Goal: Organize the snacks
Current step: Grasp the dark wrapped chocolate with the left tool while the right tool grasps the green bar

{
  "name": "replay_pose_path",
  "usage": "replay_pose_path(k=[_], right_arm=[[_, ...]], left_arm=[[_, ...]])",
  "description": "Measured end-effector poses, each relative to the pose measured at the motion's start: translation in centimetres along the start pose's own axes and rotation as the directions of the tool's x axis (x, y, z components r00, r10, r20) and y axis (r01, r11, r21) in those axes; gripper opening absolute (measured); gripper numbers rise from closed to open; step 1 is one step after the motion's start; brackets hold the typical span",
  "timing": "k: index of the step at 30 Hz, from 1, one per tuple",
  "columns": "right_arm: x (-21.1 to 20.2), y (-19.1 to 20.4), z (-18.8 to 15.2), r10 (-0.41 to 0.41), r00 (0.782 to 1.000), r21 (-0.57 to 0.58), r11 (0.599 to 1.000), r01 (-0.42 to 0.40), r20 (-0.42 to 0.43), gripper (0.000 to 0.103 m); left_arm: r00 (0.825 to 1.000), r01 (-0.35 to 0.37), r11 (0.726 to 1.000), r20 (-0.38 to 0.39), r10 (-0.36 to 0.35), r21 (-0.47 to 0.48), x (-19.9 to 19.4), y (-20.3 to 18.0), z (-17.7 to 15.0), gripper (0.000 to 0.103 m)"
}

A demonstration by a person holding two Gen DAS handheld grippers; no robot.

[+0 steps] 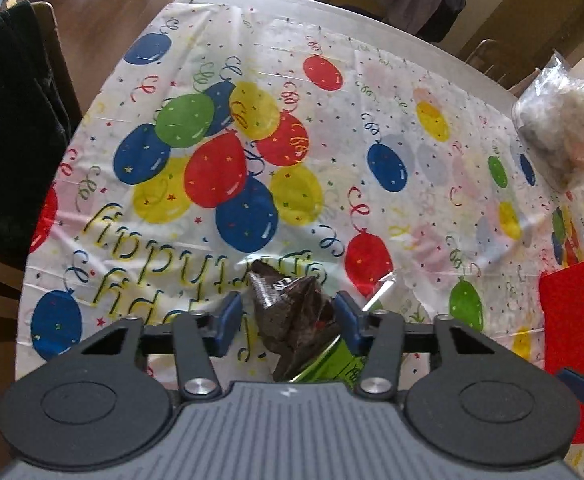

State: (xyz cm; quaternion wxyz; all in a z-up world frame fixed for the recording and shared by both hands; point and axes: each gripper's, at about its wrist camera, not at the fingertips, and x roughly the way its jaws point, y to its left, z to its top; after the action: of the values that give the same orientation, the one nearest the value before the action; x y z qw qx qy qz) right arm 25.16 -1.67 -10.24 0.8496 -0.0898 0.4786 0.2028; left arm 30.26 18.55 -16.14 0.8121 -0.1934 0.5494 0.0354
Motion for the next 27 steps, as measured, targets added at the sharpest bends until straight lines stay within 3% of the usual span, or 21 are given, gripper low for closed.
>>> replay_pose_path(k=[5,13,18,27], right_arm=[[2.0,1.2,1.4,0.012,1.0,0.005,1.0,-0.012,-0.02,0.101],[5.4,3.4,3.2,0.002,0.998,0.073,0.997,0.002,-0.064,0.098],[7.6,4.2,3.7,-0.034,0.994,0.157,0.986,0.05,-0.106,0.094],[9.9,5.8,4.3,-0.103,0.98,0.254,0.956,0.145,-0.172,0.09]], left_arm=[[1.0,0.011,1.0,0.006,-0.011,0.001,0.0,0.3,0.0,0.039],[0.998,0.028,0.997,0.05,-0.024,-0.078,-1.1,3.1,-0.5,0.035],[0.996,0.03,0.99,0.088,-0.018,-0.137,-2.6,5.6,-0.9,0.035],[0.992,0.021,0.987,0.126,-0.001,-0.162,-4.1,7.6,-1.7,0.035]])
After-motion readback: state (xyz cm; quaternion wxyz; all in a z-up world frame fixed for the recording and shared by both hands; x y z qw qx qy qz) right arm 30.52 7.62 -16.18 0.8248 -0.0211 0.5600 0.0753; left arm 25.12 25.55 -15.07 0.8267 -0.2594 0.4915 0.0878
